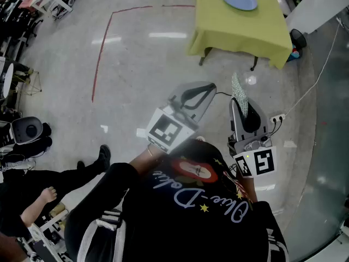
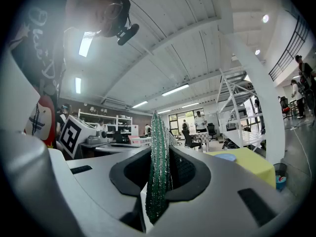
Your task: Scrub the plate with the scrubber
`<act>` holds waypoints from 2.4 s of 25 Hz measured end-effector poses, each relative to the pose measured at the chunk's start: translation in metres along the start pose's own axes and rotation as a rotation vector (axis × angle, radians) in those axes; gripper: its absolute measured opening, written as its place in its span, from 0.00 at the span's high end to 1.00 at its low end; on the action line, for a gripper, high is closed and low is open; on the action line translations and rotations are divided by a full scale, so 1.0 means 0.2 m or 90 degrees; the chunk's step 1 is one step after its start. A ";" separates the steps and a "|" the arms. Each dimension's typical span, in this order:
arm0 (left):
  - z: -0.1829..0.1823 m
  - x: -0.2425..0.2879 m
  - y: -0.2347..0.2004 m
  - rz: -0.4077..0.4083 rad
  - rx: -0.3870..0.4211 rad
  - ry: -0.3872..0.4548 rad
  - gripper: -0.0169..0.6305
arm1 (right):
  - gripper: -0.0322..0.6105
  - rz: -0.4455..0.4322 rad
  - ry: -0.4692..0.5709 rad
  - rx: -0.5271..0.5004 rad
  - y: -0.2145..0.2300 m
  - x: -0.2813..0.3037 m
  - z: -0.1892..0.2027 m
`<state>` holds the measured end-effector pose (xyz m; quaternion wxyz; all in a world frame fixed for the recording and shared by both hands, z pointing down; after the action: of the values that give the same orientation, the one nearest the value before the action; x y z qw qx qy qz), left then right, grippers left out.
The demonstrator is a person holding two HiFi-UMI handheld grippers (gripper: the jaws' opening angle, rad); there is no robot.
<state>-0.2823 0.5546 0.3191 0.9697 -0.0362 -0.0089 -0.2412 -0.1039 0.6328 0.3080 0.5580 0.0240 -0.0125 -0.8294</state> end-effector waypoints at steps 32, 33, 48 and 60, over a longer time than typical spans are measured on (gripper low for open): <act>0.06 0.05 -0.48 -0.023 -0.040 -0.020 0.96 | 0.86 0.056 0.019 0.057 0.12 0.38 0.07; 0.07 0.06 -0.49 -0.033 -0.039 -0.023 0.96 | 0.86 0.049 0.019 0.058 0.14 0.40 0.07; 0.00 0.80 -0.53 -0.094 -0.026 -0.035 0.96 | 0.86 0.002 0.026 0.080 0.96 0.48 0.01; -0.05 1.18 -0.43 -0.129 -0.049 -0.052 0.96 | 0.86 -0.024 0.035 0.121 1.40 0.44 0.00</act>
<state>-0.1135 0.3670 0.3236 0.9372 -0.0820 -0.0428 -0.3364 0.1226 0.4448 0.3200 0.5376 0.0997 -0.0753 -0.8339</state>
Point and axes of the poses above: the fingertips, and each gripper's own axes: x forward along the fingers, y to its right, z out of its underside, the point moved 10 cm from there along -x, backward along the fingers, and after that the axes turned 1 degree about z, right-handed, at the moved point
